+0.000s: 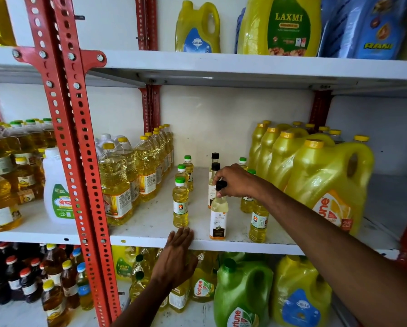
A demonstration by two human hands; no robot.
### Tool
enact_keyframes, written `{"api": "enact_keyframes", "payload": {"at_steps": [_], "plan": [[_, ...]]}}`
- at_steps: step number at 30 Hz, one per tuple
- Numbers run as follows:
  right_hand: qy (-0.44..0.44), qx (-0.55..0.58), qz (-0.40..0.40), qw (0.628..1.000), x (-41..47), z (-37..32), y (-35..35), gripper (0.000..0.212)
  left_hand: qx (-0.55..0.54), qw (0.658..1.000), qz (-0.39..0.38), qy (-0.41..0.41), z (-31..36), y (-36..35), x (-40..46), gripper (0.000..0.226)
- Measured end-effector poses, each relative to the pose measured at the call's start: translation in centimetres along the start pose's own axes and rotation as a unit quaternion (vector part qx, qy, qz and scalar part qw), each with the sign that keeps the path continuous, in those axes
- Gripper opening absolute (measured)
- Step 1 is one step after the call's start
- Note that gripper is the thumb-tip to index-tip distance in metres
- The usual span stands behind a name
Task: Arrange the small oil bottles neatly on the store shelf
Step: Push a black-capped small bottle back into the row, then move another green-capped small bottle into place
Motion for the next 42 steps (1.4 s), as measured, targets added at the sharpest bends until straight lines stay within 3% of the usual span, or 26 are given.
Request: {"api": "enact_keyframes", "payload": {"at_steps": [7,10,14,20,30,42], "plan": [[0.007,-0.077,0.01,0.997,0.5,-2.2,0.6,0.067,0.042,0.997,0.044,0.039,-4.9,2.8,-1.4,0.07],[0.058,-0.094,0.056,0.992,1.3,-5.3,0.2,0.062,0.037,0.997,0.03,0.057,-6.9,3.0,-1.9,0.07],[0.104,-0.064,0.021,0.992,3.7,-8.0,-3.1,0.054,0.016,0.998,0.025,0.052,-7.5,2.7,-2.2,0.071],[0.098,-0.048,-0.061,0.992,7.2,-8.2,-6.0,0.046,-0.01,0.998,0.034,0.046,-7.6,2.9,-2.1,0.071],[0.097,-0.034,-0.012,0.995,8.3,-9.2,-4.4,0.035,-0.02,0.997,0.062,0.038,-7.9,2.6,-2.3,0.071],[0.078,-0.04,-0.013,0.996,8.0,-9.4,-4.5,0.044,-0.022,0.997,0.052,0.044,-7.9,2.7,-2.3,0.073]]}}
Point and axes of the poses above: each hand's wrist, its own x-axis towards the middle knuckle, its own y-axis out of the back of the hand, z = x × y, the point moved 8 cm from there along x, towards the middle knuckle, and after that the axes turned 1 degree about y, right-handed, at the moved point
